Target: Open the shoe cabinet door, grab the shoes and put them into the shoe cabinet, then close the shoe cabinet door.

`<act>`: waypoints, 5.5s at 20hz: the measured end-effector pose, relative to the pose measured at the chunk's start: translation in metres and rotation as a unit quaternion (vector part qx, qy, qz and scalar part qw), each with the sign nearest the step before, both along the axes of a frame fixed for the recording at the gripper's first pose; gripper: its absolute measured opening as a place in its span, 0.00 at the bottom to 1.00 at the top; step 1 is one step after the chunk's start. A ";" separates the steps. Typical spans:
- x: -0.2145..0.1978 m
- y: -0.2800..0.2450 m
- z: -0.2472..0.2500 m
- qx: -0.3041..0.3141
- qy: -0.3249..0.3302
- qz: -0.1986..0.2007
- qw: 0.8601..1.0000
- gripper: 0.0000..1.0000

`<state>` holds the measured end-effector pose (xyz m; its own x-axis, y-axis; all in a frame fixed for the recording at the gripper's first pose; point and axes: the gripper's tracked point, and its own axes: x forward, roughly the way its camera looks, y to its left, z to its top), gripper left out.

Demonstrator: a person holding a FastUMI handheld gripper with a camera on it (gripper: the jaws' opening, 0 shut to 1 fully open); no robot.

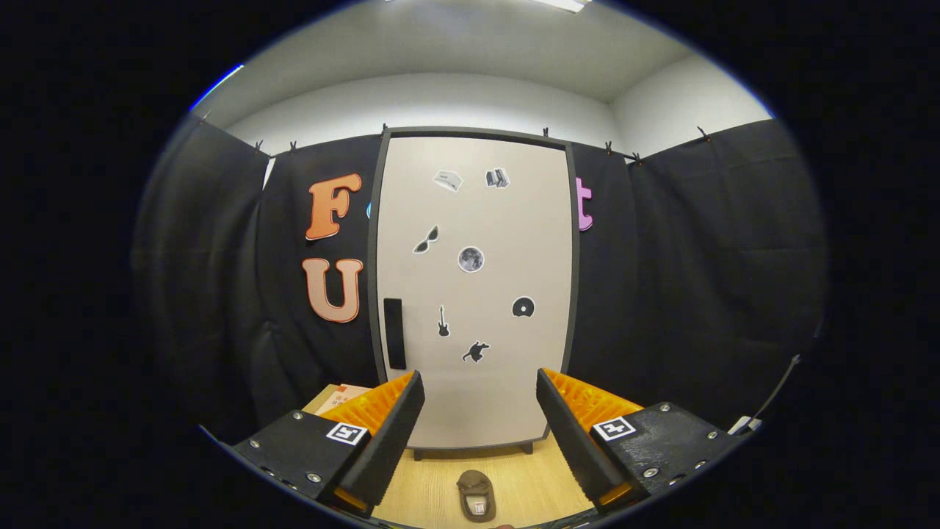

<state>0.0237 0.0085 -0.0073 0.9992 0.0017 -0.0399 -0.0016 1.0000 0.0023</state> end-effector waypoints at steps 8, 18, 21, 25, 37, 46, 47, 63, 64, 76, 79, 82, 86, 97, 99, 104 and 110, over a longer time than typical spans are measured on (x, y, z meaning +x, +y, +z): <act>0.042 0.034 -0.016 0.000 0.018 0.035 0.999 0.96; 0.130 0.107 -0.039 0.000 0.045 0.108 0.993 0.96; 0.158 0.125 -0.039 0.005 0.042 0.121 0.992 0.96; 0.186 0.140 -0.038 0.007 0.037 0.130 0.991 0.96; 0.226 0.150 -0.049 -0.006 0.038 0.108 0.993 0.50; 0.218 0.145 -0.048 0.012 0.045 0.088 0.995 0.32; 0.214 0.144 -0.049 0.015 0.047 0.090 0.995 0.32; 0.149 0.096 -0.050 0.027 0.048 0.074 0.996 0.31; 0.145 0.092 -0.050 0.029 0.047 0.071 0.996 0.31; 0.108 0.032 -0.054 0.046 0.049 0.033 0.997 0.31; 0.100 0.013 -0.057 0.055 0.051 0.017 0.997 0.31; 0.098 -0.002 -0.057 0.057 0.047 -0.001 0.997 0.30; 0.094 -0.019 -0.057 0.044 0.044 -0.013 0.998 0.30; 0.087 -0.059 -0.051 0.033 0.031 -0.043 0.998 0.31; 0.089 -0.073 -0.055 0.034 0.031 -0.052 0.998 0.30; 0.081 -0.105 -0.061 0.036 0.037 -0.071 0.996 0.29; 0.077 -0.135 -0.063 0.033 0.044 -0.105 0.993 0.24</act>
